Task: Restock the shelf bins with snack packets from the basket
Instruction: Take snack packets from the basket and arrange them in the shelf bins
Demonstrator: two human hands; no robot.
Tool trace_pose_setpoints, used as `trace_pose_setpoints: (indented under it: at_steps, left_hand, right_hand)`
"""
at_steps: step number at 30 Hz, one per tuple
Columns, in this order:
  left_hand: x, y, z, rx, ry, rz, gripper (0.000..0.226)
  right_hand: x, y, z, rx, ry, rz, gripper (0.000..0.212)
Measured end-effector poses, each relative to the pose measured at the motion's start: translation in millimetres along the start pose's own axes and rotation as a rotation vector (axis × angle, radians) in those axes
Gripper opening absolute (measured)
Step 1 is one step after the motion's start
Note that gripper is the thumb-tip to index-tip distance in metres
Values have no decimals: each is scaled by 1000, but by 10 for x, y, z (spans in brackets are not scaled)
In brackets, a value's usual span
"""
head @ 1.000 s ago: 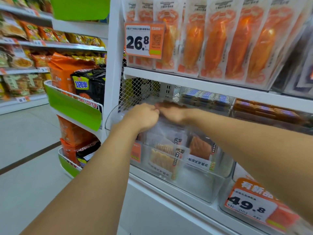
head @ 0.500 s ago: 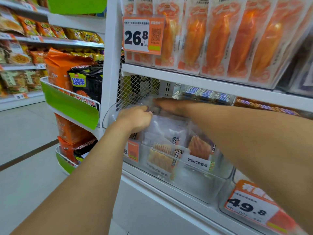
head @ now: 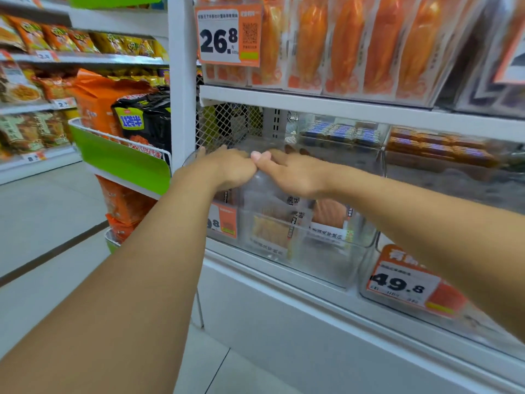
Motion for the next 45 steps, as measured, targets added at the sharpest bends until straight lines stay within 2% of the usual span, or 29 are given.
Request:
trace_pose_setpoints:
  at_steps: [2,4,5,8,10,12,13,15,19,22,26,30,32,34,36,37,39,41,42,44,45]
  left_hand:
    - [-73,22,-95,-105,-26,82,49]
    - [-187,31,-107,-149,-42,163,54]
    - [-220,11,-112,-143,-30,155,55]
    - [-256,-222,-240,-122,29,-4,52]
    - [-233,-424,-321,-117,38,-135,51]
    - [-89,-541,-344,-69,-27,-218,50]
    - [21,-574,-367,-49,-67,-279,48]
    - [183,-640,-470,-59,-109,-370,42]
    - [-117,-775,-584,-39,-9,-207,48]
    - [-296,-881,-447,-9,12,-269,51]
    - [-310,-861,-402,-24,-7,-327,51]
    - [-320,-784,-404,-3,-19,-280,51]
    - [-309,-783,-395,3,-55,-294,53]
    - [-240,-778,-444,-23,-70,-375,55]
    - [-169,-768,-537,-64,-10,-453,56]
    - [-167,-750,-599,-105,36,-443,54]
    - [-252,-713,-677,-176,73,-319,51]
    - [-370,-680,-652,-177,52,-170,50]
    - [-401,-678,-620,-168,53,-136,51]
    - [-389,-687,-595,-172,37,-177,50]
    - [-347,-701,-606,-176,4,-241,51]
  right_hand:
    - [-133,-182,-19,-27,71,-41,62]
    - [-255,-243,-1,-49,191,-11,58]
    - [-283,-259,24,-26,279,-7,58]
    - [-227,-356,-14,-106,588,-52,56]
    - [-89,-516,-9,-156,592,-110,58]
    - [38,-641,-89,-227,510,-238,68]
    - [62,-675,-135,-278,543,-220,73]
    - [-3,-714,-118,-351,760,-40,78]
    - [-105,-723,94,-470,1068,136,87]
    - [-108,-657,143,-512,1155,131,91]
    - [-135,-575,-29,-576,1086,-12,73]
    - [-272,-448,-17,-635,1090,141,102]
    - [-250,-467,-1,-640,1109,162,98]
    - [-231,-507,-12,-649,1157,133,95]
    - [-254,-530,-3,-609,1167,183,95]
    - [-256,-522,-3,-579,1179,188,93]
    - [-194,-557,-55,-576,1176,95,80]
    - [-67,-597,-153,-571,1071,-47,65]
    - [2,-598,-202,-536,942,-110,64]
    - [125,-637,-296,-484,615,-147,57]
    - [144,-667,-330,-461,534,-71,47]
Point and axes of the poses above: each hand's wrist, its own y-axis towards the middle knuckle, its own x-axis out of the back of the hand, z = x × y, the point moved 4 cm from there along y, towards the middle knuckle, and after that the axes turned 2 degrees about y, right-handed, at the moved point
